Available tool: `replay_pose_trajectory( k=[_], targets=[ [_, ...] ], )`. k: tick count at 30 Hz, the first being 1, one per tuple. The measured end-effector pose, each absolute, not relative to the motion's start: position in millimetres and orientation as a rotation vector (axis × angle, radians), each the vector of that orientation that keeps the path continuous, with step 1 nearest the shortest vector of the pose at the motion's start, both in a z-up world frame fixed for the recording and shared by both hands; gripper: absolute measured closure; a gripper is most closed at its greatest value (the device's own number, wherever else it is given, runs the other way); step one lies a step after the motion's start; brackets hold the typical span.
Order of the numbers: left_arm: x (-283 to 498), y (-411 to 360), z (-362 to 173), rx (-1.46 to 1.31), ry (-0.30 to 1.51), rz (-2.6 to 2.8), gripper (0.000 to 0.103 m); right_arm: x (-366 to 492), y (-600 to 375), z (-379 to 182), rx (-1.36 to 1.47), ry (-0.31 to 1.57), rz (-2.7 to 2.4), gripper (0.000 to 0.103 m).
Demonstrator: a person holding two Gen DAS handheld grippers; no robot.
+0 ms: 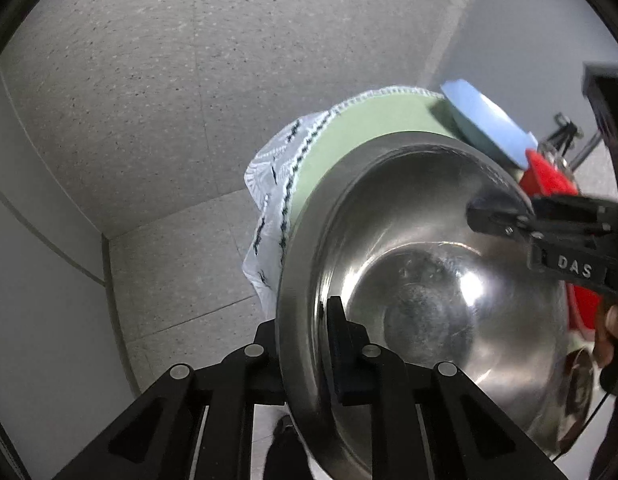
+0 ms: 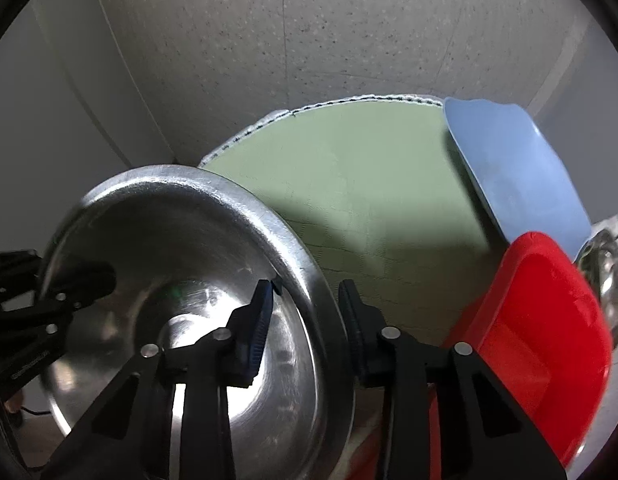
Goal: Organize plates and bowls
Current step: 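Lift the large steel bowl with both grippers and lower it into the red basin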
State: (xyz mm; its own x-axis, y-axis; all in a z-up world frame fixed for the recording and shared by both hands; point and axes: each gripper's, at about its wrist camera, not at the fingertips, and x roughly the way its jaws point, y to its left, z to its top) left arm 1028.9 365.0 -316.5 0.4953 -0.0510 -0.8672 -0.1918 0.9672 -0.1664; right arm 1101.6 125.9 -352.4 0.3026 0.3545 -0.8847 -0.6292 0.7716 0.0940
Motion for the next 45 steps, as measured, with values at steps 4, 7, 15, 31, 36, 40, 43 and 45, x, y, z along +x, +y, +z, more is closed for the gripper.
replay_pose_trajectory(
  k=[4,7,15,31,36,40,43,45],
  targets=[
    [1026,376,-291,-0.270,1.001,0.093,0.092,1096,114,-332,-0.223,1.037,0.694,0.076],
    [1024,368,-266,-0.245,0.942,0.091,0.096,1091,95,-304,-0.151,0.983,0.742,0.079],
    [1055,307,-239,-0.163,0.819,0.005,0.096,1090,1,-232,-0.014,0.857,0.685,0.079],
    [1223,202,-387,-0.031,1.025,-0.141,0.093,1124,-134,-306,0.067,1.037,0.466,0.080],
    [1244,198,-406,-0.022,1.047,-0.136,0.089,1129,-141,-322,0.082,1.076,0.454,0.080],
    [1241,194,-404,-0.009,1.043,-0.146,0.083,1135,-144,-333,0.084,1.080,0.445,0.077],
    [1240,195,-399,0.002,1.044,-0.150,0.065,1132,-149,-329,0.099,1.072,0.436,0.076],
    [1231,191,-385,0.001,1.016,-0.167,0.044,1133,-152,-328,0.096,1.068,0.440,0.073]
  ],
)
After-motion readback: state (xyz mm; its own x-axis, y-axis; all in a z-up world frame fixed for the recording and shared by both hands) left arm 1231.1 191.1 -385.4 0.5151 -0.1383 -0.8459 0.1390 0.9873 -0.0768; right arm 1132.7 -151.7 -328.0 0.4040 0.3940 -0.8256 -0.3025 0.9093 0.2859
